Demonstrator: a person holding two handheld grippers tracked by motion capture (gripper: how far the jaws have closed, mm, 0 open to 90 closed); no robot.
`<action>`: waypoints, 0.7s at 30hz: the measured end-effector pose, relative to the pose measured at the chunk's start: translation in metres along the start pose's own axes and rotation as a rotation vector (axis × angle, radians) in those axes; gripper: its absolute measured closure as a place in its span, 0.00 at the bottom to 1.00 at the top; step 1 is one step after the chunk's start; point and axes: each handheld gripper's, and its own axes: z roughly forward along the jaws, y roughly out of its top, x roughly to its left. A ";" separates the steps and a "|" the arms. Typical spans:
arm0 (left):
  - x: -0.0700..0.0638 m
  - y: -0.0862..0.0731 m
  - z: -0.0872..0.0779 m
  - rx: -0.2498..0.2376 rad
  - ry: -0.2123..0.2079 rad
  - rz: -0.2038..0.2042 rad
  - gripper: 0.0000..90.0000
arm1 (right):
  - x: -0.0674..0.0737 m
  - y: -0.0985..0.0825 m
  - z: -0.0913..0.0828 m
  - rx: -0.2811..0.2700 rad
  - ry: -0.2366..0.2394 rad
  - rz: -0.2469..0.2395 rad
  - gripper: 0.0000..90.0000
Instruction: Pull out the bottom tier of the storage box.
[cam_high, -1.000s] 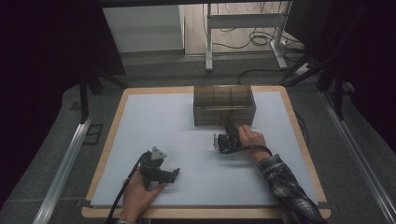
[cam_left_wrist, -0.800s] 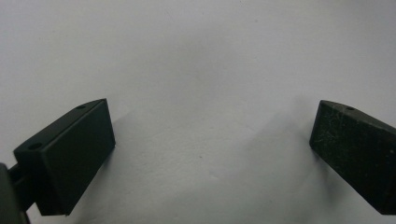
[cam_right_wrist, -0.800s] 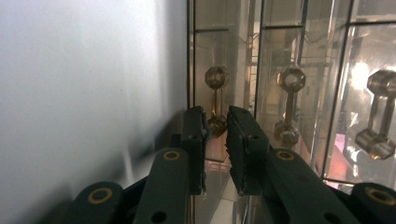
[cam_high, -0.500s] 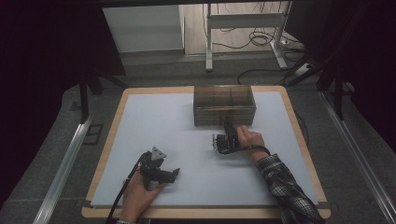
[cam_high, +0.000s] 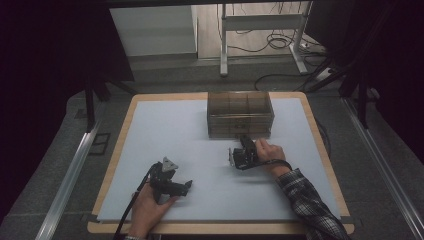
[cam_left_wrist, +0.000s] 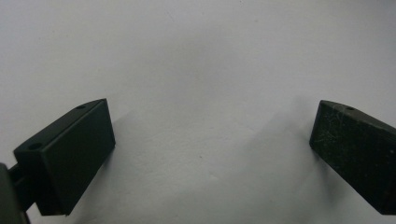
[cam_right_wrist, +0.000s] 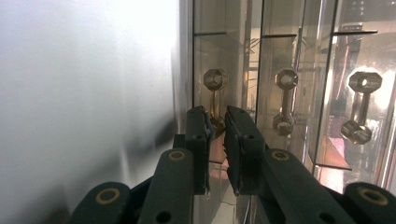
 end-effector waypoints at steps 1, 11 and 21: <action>0.000 0.000 0.000 0.000 0.001 0.000 0.00 | 0.000 0.000 -0.001 -0.003 0.013 0.003 0.88; 0.000 0.000 0.000 0.000 0.000 0.000 0.00 | 0.001 -0.001 -0.009 -0.008 0.016 0.016 0.86; 0.000 0.000 0.000 0.000 0.000 0.000 0.00 | -0.006 -0.003 -0.013 -0.069 0.067 0.060 0.82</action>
